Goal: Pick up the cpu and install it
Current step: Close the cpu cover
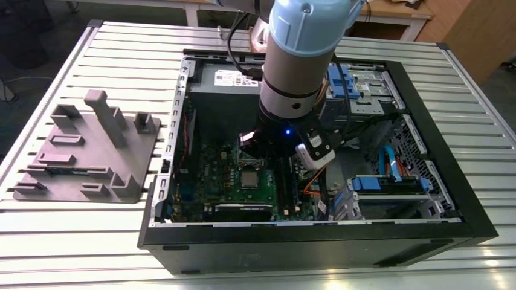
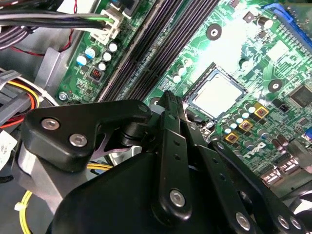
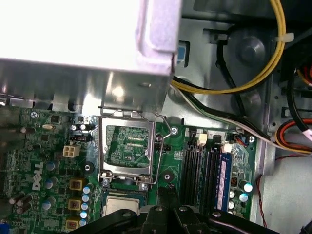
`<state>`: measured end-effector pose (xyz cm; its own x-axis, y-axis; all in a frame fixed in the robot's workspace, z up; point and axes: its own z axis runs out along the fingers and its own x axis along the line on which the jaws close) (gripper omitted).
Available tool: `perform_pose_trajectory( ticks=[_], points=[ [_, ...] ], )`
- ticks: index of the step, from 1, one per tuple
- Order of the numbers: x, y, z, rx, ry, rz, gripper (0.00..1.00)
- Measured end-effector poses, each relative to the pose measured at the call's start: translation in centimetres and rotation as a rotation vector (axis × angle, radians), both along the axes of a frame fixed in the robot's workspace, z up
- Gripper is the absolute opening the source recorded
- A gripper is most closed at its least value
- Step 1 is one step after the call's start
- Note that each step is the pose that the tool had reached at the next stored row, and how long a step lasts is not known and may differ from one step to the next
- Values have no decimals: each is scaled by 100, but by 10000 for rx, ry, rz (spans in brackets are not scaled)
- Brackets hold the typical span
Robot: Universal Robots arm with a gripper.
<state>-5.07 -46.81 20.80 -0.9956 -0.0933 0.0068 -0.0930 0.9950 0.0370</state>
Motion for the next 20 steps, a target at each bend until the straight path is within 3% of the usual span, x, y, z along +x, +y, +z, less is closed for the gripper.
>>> perform_pose_trajectory(
  ticks=[6, 16, 20],
  points=[
    [-1, 19, 0, 9, -1, -1, 10],
    [50, 96, -1, 30, -4, -1, 10],
    [69, 152, -1, 30, -5, 0, 10]
  ],
)
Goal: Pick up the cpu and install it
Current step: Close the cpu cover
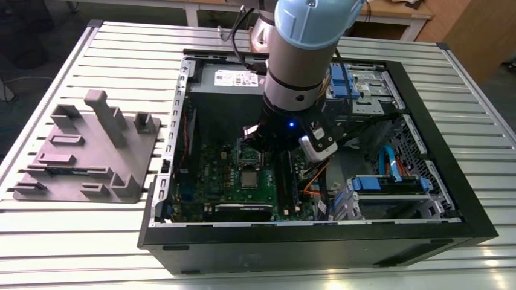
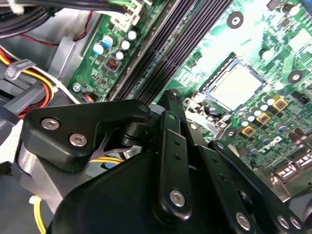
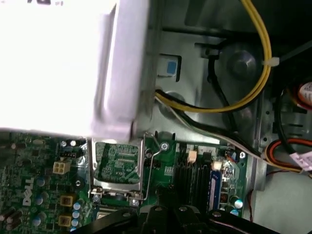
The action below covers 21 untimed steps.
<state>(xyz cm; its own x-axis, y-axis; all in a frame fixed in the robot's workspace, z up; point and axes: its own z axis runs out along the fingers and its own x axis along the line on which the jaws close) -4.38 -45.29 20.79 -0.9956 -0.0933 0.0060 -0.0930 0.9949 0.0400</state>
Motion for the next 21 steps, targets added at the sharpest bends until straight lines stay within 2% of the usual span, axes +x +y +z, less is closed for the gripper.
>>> perform_pose_trajectory(
  ticks=[5, 10, 15, 21],
  points=[
    [11, 69, -2, 2, 0, -1, 10],
    [37, 116, -4, 2, 1, -1, 10],
    [44, 194, -8, 3, 0, 0, 10],
    [44, 204, -9, 8, -1, 20, 10]
  ],
)
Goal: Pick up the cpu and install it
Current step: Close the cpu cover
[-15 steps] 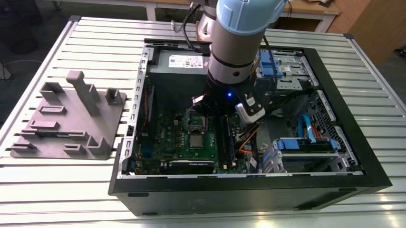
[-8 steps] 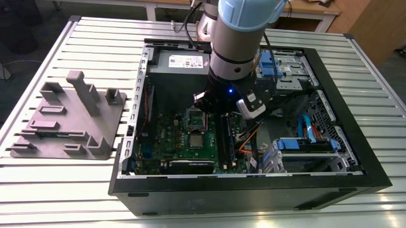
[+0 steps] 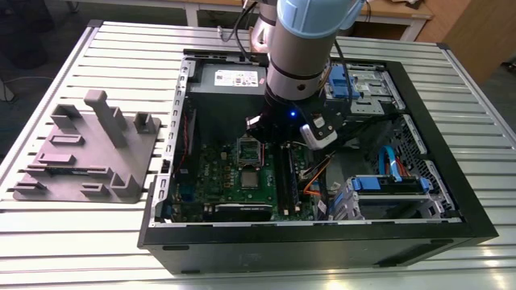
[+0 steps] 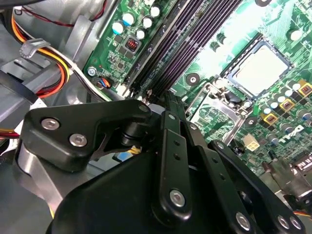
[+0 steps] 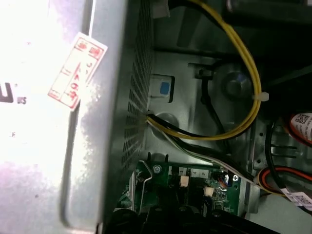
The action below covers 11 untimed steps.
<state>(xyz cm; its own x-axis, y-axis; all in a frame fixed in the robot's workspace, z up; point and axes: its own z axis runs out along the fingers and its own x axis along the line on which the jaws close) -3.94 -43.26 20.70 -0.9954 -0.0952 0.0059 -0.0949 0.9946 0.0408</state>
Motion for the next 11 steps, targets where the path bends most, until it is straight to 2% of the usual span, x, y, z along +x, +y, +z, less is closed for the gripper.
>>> perform_pose_trajectory(
  ticks=[2, 11],
  points=[
    [0, 0, 0, -2, 1, 247, 10],
    [0, 0, -2, -1, 0, 1795, 10]
  ],
)
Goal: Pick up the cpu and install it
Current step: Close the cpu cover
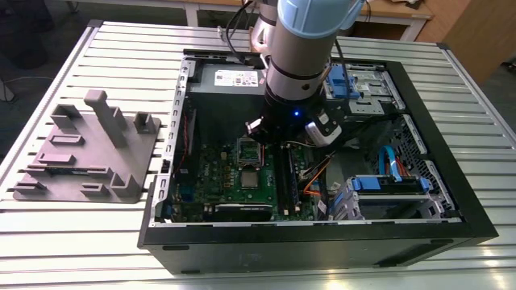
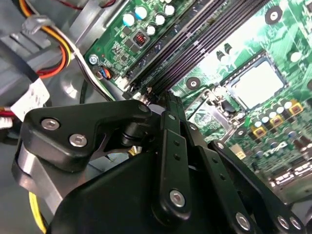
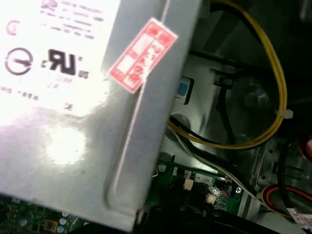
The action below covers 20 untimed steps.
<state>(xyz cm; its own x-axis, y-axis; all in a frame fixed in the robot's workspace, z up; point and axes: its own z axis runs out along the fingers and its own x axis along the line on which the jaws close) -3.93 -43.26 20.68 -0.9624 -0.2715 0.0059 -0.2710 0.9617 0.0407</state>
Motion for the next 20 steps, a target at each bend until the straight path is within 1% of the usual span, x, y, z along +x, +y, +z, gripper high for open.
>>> perform_pose_trajectory(
  ticks=[4, 5, 8, 11, 17, 20],
  points=[
    [0, 0, 0, 0, 0, 692, 10],
    [0, 0, 0, 0, 0, 744, 10],
    [7, 8, -3, 6, -1, 776, 10],
    [11, 40, -2, 16, 0, 803, 10],
    [11, 109, -5, 66, -7, 844, 10],
    [11, 126, -8, 100, -14, 858, 10]
  ],
)
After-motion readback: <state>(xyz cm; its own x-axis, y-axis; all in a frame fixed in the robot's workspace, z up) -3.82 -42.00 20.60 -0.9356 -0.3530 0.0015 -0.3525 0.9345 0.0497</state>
